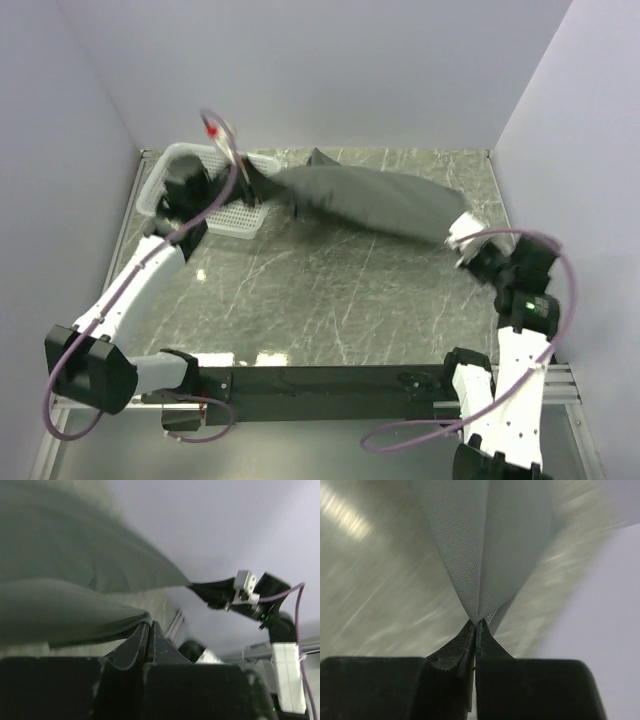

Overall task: Fold and stack the t-shirts
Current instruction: Flatten the tshirt out

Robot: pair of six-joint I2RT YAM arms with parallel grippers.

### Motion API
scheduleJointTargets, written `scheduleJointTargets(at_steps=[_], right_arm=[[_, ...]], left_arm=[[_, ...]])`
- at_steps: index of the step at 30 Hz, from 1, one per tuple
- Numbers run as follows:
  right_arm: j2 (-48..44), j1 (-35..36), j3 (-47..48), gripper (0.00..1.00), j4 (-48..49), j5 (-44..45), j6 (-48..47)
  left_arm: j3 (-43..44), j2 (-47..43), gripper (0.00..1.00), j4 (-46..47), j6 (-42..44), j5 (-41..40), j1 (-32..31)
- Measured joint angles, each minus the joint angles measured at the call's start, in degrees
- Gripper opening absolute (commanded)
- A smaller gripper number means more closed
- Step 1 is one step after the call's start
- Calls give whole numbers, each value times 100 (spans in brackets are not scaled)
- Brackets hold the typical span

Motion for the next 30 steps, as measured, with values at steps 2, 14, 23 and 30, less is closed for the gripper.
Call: scheduleJointTargets(at_steps=[2, 14, 23, 30], right_arm=[[-94, 0, -750, 0, -568, 57, -544], [-289, 0, -1759, 0, -1602, 826, -2072], [-308, 0, -1864, 0, -1899, 1261, -2540], [-321, 0, -1880, 0, -2192, 1314, -2717]], left_arm=[[-949, -120, 0, -509, 133, 9, -76], [-3209, -1215, 1, -2516, 522, -227, -179], [-3744, -1427, 1, -3025, 555, -352, -199], [-3742, -1746, 1, -3495, 557, -533, -214]])
